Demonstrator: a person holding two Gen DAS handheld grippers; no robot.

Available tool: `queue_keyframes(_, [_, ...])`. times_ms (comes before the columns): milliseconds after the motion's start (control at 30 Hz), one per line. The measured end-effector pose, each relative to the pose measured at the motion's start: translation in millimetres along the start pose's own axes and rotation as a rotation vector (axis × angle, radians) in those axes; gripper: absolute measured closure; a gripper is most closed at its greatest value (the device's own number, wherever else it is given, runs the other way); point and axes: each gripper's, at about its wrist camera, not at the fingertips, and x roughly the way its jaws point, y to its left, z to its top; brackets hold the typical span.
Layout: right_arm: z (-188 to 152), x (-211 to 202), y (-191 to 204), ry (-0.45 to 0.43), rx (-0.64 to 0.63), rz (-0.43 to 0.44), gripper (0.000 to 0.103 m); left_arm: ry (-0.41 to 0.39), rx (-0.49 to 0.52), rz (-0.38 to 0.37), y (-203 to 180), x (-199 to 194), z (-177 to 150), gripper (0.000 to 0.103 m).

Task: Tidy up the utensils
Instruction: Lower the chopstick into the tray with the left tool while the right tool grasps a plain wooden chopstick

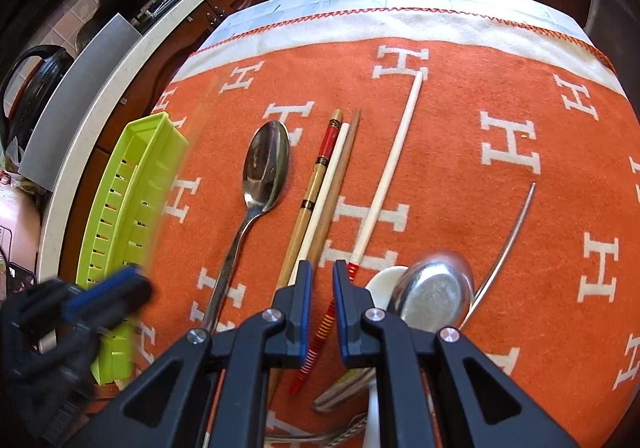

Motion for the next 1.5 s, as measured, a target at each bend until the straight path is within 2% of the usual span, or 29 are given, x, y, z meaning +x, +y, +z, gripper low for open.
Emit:
queue_keyframes(200, [1, 9, 5, 0.039, 0.022, 0.013, 0.092, -0.025, -0.063, 0.124, 53, -25, -5, 0.099])
queue_keyframes(400, [6, 13, 2, 0.057, 0.087, 0.022, 0.094, 0.032, -0.139, 0.196, 101, -17, -19, 0.098])
queue_keyframes(500, [7, 12, 2, 0.074, 0.086, -0.008, 0.097, 0.052, -0.158, 0.193, 114, -11, -28, 0.098])
queue_keyframes(800, [10, 18, 32, 0.096, 0.003, -0.177, 0.094, 0.086, -0.159, 0.171, 127, 6, -42, 0.098])
queue_keyframes(933, [8, 18, 35, 0.085, -0.004, -0.206, 0.094, 0.08, -0.191, 0.146, 135, 1, -44, 0.093])
queue_keyframes(1067, [8, 14, 28, 0.085, 0.058, -0.168, 0.096, 0.057, -0.207, 0.152, 142, -10, -43, 0.092])
queue_keyframes(1233, [4, -16, 24, 0.037, 0.114, -0.106, 0.097, 0.026, -0.213, 0.177, 146, -22, -41, 0.09])
queue_keyframes(1500, [3, -54, 62, 0.008, 0.133, 0.095, 0.097, -0.012, -0.232, 0.187, 146, -38, -40, 0.089])
